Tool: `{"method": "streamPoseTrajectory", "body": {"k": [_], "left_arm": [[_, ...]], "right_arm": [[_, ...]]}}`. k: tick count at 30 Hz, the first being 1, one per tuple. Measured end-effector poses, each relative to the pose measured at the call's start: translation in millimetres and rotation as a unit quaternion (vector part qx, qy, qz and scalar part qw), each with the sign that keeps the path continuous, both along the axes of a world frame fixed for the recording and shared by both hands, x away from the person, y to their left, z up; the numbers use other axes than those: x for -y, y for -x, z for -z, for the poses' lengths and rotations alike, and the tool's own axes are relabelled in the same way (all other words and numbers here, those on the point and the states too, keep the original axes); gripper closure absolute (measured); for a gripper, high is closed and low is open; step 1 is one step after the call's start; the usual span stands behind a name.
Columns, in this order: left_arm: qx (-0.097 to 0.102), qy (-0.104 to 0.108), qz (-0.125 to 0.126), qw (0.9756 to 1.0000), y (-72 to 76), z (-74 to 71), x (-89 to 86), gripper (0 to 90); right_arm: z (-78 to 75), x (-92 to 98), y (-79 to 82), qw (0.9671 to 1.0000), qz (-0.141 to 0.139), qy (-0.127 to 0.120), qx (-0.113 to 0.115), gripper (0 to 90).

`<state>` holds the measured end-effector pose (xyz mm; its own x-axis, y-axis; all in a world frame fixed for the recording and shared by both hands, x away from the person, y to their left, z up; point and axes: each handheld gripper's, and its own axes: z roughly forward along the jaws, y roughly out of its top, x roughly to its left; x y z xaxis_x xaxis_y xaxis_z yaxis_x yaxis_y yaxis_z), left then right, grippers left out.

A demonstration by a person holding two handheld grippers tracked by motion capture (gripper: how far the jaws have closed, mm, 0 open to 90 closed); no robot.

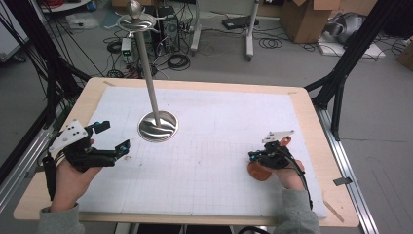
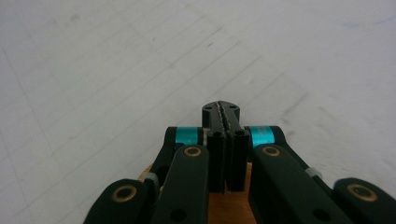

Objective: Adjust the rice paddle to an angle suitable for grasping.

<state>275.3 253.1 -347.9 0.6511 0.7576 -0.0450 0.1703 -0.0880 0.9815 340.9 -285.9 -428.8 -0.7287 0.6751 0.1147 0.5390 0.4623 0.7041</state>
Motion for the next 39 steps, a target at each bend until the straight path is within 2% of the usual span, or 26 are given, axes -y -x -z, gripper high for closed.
{"method": "streamPoseTrajectory", "body": {"k": [1, 2, 3, 5, 8, 9, 16, 23, 30, 31, 39], "left_arm": [[-0.001, -0.001, 0.000, 1.0000, 0.1, 0.6, 0.8, 2.9], [-0.002, -0.001, 0.001, 1.0000, 0.2, 0.9, 1.2, 2.9], [-0.002, -0.003, 0.001, 1.0000, 0.3, 1.2, 1.0, 2.9], [-0.003, -0.004, 0.000, 1.0000, 0.4, 1.6, 0.8, 2.9], [-0.005, -0.005, -0.001, 1.0000, 0.7, 2.9, 1.1, 2.9], [-0.006, -0.006, -0.001, 1.0000, 0.9, 3.3, 1.6, 2.9], [-0.007, -0.011, 0.000, 0.9999, 0.9, 4.5, 2.3, 2.9], [-0.009, -0.011, 0.000, 0.9999, -0.1, 6.1, 3.0, 2.9], [-0.012, -0.012, -0.001, 0.9999, 1.1, 7.3, 2.4, 2.9], [-0.013, -0.014, -0.003, 0.9998, 1.9, 8.2, 1.6, 2.9], [-0.016, -0.015, -0.010, 0.9997, 5.8, 9.9, -4.6, 2.9]], "right_arm": [[-5.1, 12.5, 1.2, 0.9996, 0.020, -0.011, 0.016, 89.5], [-5.1, 12.5, 1.2, 0.9996, 0.020, -0.011, 0.016, 89.5], [-10.1, 29.9, 3.8, 0.9979, 0.051, -0.026, 0.029, 89.7], [-11.0, 35.8, 4.5, 0.9973, 0.060, -0.027, 0.033, 89.7], [-10.0, 55.1, 6.9, 0.9947, 0.091, -0.027, 0.040, 89.7], [-7.2, 63.5, 7.5, 0.9938, 0.101, -0.024, 0.040, 89.7], [4.4, 81.9, 7.9, 0.9910, 0.131, -0.004, 0.029, 89.7], [11.4, 88.0, 7.8, 0.9896, 0.143, 0.011, 0.016, 89.7], [13.0, 85.5, 5.5, 0.9889, 0.147, 0.011, 0.018, 89.7], [13.9, 82.7, 3.3, 0.9898, 0.140, 0.013, 0.024, 89.7], [15.0, 69.7, -4.4, 0.9919, 0.124, 0.009, 0.026, 89.7]]}}
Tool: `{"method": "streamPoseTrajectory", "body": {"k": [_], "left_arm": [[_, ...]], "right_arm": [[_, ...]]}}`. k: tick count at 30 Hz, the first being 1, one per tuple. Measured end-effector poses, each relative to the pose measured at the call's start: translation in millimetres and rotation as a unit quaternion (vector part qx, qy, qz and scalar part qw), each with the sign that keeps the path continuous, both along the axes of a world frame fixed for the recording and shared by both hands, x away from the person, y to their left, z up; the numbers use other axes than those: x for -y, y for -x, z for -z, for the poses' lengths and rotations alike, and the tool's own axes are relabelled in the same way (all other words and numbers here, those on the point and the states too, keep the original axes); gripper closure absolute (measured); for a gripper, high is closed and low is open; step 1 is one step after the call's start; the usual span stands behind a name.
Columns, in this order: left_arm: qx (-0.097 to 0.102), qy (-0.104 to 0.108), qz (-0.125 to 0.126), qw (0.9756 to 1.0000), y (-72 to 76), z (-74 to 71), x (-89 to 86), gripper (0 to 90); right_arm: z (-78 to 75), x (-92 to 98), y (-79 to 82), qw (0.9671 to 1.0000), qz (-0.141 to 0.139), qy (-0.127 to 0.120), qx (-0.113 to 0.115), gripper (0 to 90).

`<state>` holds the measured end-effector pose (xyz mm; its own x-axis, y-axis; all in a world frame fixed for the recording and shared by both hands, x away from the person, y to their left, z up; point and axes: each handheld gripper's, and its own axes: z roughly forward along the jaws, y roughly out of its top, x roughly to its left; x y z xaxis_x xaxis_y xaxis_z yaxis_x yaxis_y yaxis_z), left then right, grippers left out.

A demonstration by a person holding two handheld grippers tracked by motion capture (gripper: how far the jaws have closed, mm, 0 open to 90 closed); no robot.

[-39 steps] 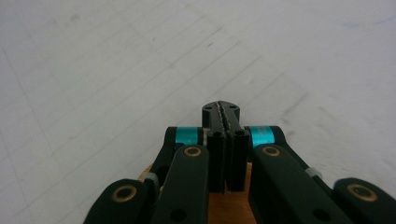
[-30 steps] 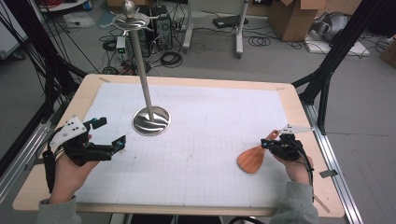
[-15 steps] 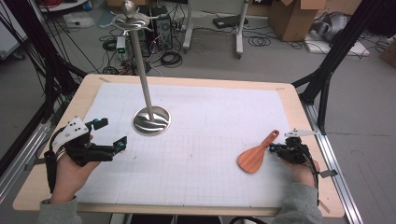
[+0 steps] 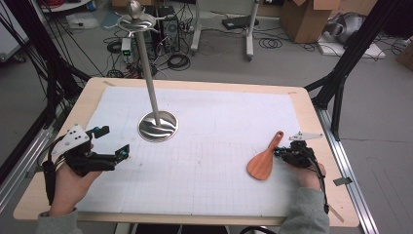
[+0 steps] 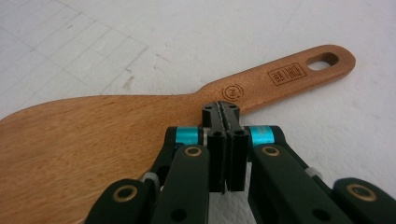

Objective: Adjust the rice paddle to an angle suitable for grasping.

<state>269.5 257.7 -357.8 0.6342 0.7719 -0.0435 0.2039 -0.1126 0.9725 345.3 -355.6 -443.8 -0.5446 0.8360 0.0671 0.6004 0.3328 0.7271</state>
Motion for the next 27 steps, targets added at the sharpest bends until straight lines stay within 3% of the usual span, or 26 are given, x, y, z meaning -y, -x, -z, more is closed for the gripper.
{"method": "streamPoseTrajectory", "body": {"k": [13, 27], "left_arm": [[-0.004, -0.003, -0.015, 0.9999, 8.9, 2.8, -10.6, 2.9], [-0.004, -0.005, -0.037, 0.9993, 23.0, 3.4, -27.9, 2.9]], "right_arm": [[-0.3, -20.4, -14.3, 0.9996, -0.028, 0.001, 0.001, 89.7], [-4.1, -60.9, -31.9, 0.9962, -0.084, 0.020, -0.006, 89.7]]}}
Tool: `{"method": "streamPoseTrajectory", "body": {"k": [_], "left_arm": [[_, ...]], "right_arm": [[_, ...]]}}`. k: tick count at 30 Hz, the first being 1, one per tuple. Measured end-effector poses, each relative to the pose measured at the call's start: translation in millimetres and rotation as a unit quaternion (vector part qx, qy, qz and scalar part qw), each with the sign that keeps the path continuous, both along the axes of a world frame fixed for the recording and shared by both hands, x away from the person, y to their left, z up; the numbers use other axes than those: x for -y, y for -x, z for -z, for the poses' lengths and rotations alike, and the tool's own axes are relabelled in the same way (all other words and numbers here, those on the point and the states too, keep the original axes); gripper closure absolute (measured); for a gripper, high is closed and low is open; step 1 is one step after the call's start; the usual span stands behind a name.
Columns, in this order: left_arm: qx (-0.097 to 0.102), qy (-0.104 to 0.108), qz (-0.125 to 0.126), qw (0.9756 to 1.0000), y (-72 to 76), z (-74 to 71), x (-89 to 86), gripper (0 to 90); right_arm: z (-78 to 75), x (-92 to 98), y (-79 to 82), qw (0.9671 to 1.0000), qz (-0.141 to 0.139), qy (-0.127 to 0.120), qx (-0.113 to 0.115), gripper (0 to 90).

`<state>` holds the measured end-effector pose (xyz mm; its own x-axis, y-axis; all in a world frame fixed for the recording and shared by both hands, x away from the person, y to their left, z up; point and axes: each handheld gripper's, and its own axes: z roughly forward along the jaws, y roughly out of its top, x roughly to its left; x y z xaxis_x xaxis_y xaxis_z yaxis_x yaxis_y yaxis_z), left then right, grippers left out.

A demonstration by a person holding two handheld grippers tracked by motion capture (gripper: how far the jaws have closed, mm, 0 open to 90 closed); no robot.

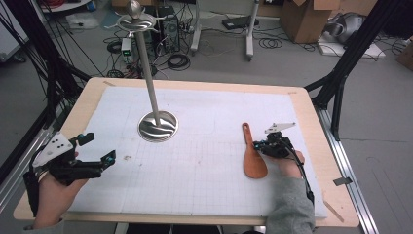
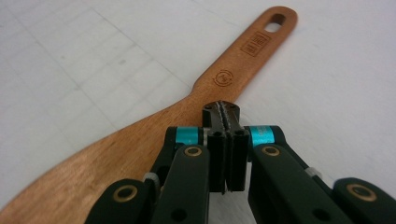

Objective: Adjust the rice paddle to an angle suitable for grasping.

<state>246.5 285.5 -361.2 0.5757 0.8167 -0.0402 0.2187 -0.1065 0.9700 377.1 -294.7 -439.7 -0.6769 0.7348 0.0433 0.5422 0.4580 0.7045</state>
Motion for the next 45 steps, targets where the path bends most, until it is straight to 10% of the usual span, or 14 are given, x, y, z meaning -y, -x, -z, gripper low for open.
{"method": "streamPoseTrajectory", "body": {"k": [26, 37, 45], "left_arm": [[-0.004, -0.006, -0.020, 0.9998, 12.1, 3.0, -12.5, 2.9], [-0.005, -0.005, -0.020, 0.9998, 11.0, 3.3, -13.1, 2.9], [-0.006, -0.003, -0.015, 0.9999, 8.2, 3.4, -9.7, 2.9]], "right_arm": [[-1.3, -62.3, -12.8, 0.9951, -0.098, 0.001, -0.013, 89.7], [-4.6, -92.0, -7.0, 0.9882, -0.151, 0.020, -0.019, 89.7], [-7.4, -95.5, -4.3, 0.9885, -0.148, 0.027, -0.012, 89.3]]}}
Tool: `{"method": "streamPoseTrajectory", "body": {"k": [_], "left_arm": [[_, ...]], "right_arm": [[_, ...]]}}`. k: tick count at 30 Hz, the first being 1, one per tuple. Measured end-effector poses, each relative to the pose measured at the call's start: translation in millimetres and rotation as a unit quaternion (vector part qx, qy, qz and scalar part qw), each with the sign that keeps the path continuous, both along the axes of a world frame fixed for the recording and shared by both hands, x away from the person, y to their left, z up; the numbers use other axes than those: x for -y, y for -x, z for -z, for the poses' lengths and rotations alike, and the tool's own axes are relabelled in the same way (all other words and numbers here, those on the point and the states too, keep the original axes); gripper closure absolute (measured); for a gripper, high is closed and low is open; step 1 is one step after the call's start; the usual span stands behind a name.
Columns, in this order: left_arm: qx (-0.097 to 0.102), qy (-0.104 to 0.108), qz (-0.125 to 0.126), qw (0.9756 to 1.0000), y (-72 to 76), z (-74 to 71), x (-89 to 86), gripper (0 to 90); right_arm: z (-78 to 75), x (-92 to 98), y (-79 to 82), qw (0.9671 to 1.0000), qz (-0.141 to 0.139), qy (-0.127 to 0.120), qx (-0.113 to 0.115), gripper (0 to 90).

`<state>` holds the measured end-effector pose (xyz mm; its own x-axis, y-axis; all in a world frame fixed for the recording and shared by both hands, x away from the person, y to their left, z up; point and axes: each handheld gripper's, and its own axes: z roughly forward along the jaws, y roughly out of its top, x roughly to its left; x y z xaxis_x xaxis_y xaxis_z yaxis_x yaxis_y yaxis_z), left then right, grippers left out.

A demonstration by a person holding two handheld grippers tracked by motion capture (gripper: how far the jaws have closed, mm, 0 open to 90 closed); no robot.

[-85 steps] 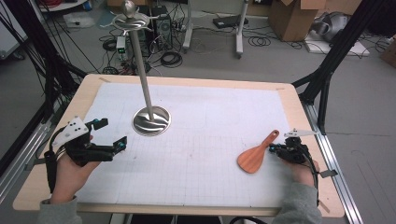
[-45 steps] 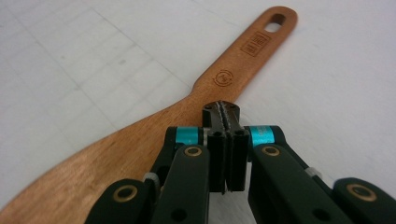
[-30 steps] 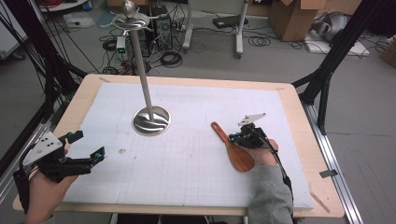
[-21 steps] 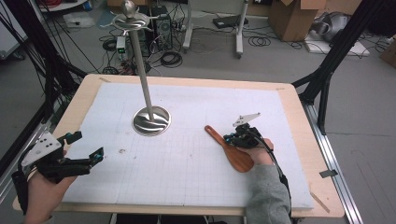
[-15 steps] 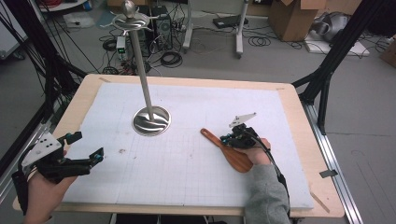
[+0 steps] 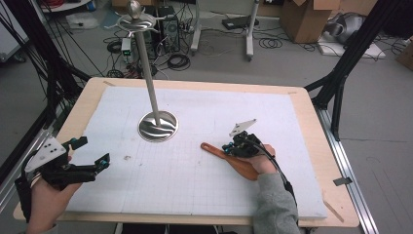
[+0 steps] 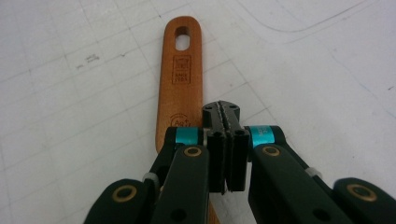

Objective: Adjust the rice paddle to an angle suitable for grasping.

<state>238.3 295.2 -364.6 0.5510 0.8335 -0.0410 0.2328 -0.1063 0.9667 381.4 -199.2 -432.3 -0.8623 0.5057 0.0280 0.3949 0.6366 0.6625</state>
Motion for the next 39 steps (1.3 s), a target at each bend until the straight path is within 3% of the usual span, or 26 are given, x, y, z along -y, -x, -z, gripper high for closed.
{"method": "streamPoseTrajectory", "body": {"k": [3, 6, 12, 14, 16, 18, 20, 23, 28, 39], "left_arm": [[0.000, 0.001, 0.000, 1.0000, -0.4, 0.0, 0.1, 2.9], [0.001, 0.002, 0.000, 1.0000, -1.2, -0.2, -0.1, 2.9], [0.002, 0.001, 0.003, 1.0000, -3.3, -1.0, 2.0, 2.9], [0.002, 0.001, 0.006, 1.0000, -4.5, -1.3, 3.2, 2.9], [0.002, 0.001, 0.007, 1.0000, -5.7, -1.1, 4.5, 2.9], [0.001, 0.001, 0.010, 0.9999, -7.9, -0.4, 6.6, 2.9], [0.000, 0.001, 0.011, 0.9999, -8.7, 0.1, 7.6, 2.9], [-0.001, 0.001, 0.013, 0.9999, -10.0, 0.3, 9.0, 2.9], [-0.003, -0.002, 0.016, 0.9999, -10.9, 0.8, 10.7, 2.9], [-0.003, -0.002, 0.011, 0.9999, -7.4, 0.6, 7.9, 2.9]], "right_arm": [[-3.6, 2.4, 0.4, 0.9999, 0.008, -0.011, 0.007, 89.1], [-10.1, 5.8, 2.8, 0.9994, 0.015, -0.024, 0.018, 81.8], [-20.3, 10.4, 7.6, 0.9982, 0.033, -0.043, 0.027, 52.4], [-23.5, 13.0, 9.8, 0.9971, 0.050, -0.049, 0.028, 35.6], [-24.3, 13.6, 10.5, 0.9969, 0.054, -0.049, 0.028, 32.4], [-28.2, 16.3, 13.2, 0.9958, 0.060, -0.057, 0.039, 18.4], [-30.9, 18.0, 14.8, 0.9954, 0.059, -0.063, 0.043, 13.2], [-33.9, 18.9, 17.4, 0.9946, 0.062, -0.067, 0.048, 12.9], [-36.9, 14.2, 23.3, 0.9959, 0.034, -0.060, 0.057, 13.0], [-34.4, 9.2, 20.2, 0.9967, 0.035, -0.050, 0.054, 13.5]]}}
